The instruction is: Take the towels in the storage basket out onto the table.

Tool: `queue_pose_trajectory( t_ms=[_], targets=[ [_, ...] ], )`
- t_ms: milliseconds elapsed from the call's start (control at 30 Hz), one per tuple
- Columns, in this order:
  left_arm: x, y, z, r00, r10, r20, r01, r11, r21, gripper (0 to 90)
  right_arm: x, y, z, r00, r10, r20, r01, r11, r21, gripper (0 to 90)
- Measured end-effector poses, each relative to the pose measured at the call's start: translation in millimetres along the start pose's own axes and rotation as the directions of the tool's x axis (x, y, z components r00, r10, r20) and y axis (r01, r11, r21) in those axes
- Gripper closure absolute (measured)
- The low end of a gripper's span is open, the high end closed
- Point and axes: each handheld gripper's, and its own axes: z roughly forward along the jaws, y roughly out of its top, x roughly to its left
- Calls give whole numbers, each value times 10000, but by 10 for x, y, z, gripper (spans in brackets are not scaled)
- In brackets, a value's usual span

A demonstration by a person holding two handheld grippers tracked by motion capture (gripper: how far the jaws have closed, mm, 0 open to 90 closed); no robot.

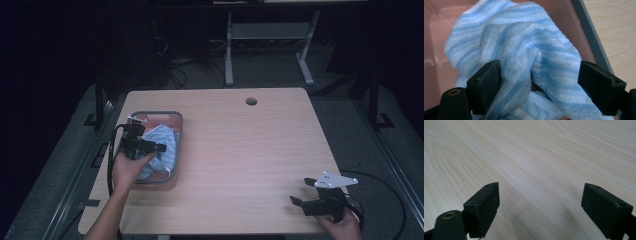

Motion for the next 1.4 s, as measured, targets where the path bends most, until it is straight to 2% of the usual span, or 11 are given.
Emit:
queue_pose_trajectory(
  t_ms=[200, 400, 600, 767, 800, 867, 900, 1067, 1133, 1300, 1400],
  targets=[
    [-49, 25, 160, 9983, 277, -514, -235, 9965, 806, 196, -2, 0, -6, 10000, -6, -24, 6, 10000, -35, 144],
    [-88, 62, 319, 9903, 820, -1122, -609, 9818, 1801, 238, -5, -3, -11, 10000, -17, -46, 17, 10000, -42, 144],
    [-137, 71, 417, 9686, 1640, -1869, -1160, 9629, 2437, 354, -1, -1, -20, 10000, -18, -46, 17, 10000, -91, 145],
    [-172, 76, 455, 9419, 2395, -2356, -1692, 9440, 2832, 429, 0, -1, -25, 10000, -29, -38, 29, 9999, -119, 144],
    [-167, 79, 455, 9405, 2433, -2371, -1723, 9431, 2845, 463, 0, -1, -27, 10000, -23, -34, 22, 9999, -112, 144],
    [-134, 83, 447, 9436, 2366, -2317, -1672, 9443, 2835, 499, -1, 0, -30, 10000, -38, -38, 38, 9999, -106, 145],
    [-94, 85, 433, 9492, 2226, -2225, -1579, 9483, 2754, 547, 0, -2, -36, 10000, -76, -20, 76, 9999, -138, 145],
    [-53, 86, 414, 9546, 2077, -2135, -1476, 9525, 2664, 611, -6, -7, -44, 10000, -46, -19, 46, 9999, -139, 145],
    [-47, 87, 404, 9558, 2059, -2097, -1475, 9533, 2636, 623, -7, -7, -45, 10000, -40, -15, 39, 9999, -143, 145],
    [4, 86, 352, 9708, 1619, -1768, -1170, 9637, 2399, 673, -9, -11, -46, 10000, -43, -19, 43, 9999, -159, 145],
    [17, 87, 330, 9730, 1587, -1675, -1164, 9645, 2372, 682, -15, -17, -55, 10000, -4, 0, 4, 9999, -165, 145]
  ],
)
